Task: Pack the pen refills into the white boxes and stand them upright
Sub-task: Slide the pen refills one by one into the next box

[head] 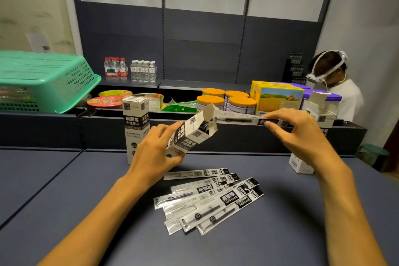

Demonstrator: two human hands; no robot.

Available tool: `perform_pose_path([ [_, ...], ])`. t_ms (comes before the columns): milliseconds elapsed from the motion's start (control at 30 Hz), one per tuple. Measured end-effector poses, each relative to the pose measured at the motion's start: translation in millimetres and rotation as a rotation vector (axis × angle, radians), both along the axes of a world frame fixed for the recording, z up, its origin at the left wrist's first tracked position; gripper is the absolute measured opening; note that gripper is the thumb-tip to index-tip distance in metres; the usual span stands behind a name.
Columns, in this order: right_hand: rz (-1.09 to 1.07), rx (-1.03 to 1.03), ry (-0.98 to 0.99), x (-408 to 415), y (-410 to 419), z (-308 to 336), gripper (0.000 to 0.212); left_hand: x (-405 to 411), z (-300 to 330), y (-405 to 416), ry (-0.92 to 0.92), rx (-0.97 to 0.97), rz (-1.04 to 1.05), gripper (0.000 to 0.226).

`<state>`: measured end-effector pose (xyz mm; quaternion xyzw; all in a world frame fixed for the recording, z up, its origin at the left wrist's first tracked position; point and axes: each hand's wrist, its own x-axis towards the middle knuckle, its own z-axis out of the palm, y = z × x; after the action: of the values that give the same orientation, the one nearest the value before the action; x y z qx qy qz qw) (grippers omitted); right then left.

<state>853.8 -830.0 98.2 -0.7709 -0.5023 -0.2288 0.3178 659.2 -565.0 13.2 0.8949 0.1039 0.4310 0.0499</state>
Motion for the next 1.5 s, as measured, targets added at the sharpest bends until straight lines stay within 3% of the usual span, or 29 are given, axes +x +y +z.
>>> perform_pose_path([
  [167,-0.067,-0.027,-0.27,-11.7,6.3,9.5,0.025,0.5,-0.5,-1.7,0.006,0.008,-0.007,0.083],
  [300,-0.094,-0.047,-0.377,-17.6,14.0,10.2,0.019,0.1,-0.2,-2.0,0.006,0.01,-0.011,0.083],
  [933,-0.122,-0.104,-0.586,-39.7,42.7,8.2,0.014,0.5,-0.3,-3.5,0.023,0.068,0.008,0.081],
  [1500,-0.165,-0.04,-0.581,-33.3,37.7,7.0,0.017,2.5,-1.2,-4.8,0.055,0.085,0.004,0.081],
])
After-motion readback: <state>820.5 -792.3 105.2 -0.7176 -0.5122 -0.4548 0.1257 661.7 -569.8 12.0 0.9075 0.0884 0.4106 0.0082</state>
